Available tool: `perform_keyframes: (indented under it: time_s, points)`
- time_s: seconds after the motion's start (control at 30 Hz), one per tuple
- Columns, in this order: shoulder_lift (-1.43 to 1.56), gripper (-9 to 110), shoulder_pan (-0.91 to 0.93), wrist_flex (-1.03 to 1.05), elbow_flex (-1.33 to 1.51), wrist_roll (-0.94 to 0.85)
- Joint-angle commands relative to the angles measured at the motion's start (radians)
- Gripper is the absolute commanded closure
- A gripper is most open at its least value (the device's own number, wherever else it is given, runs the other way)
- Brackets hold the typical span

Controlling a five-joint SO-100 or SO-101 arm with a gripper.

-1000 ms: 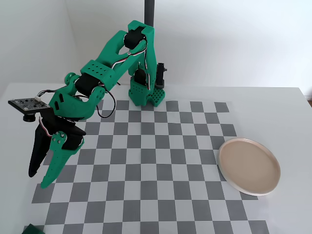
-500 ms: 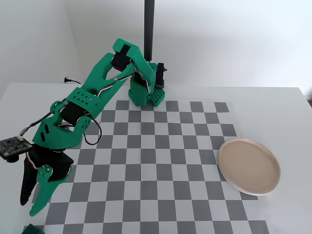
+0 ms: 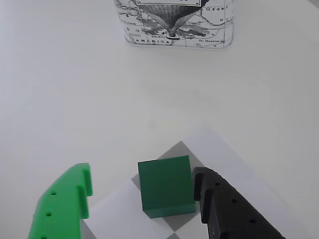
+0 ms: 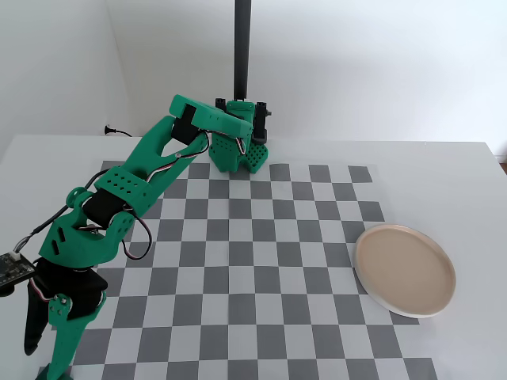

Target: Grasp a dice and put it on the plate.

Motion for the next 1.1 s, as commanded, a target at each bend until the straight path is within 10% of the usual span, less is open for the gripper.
perform_keyframes:
  time_s: [0.0,1.07]
  points:
    - [0.023,80,-0.012,0.031,-0.161,-0.005]
    - [-0.195,75,0.04,0.141,-0.453,-0.009]
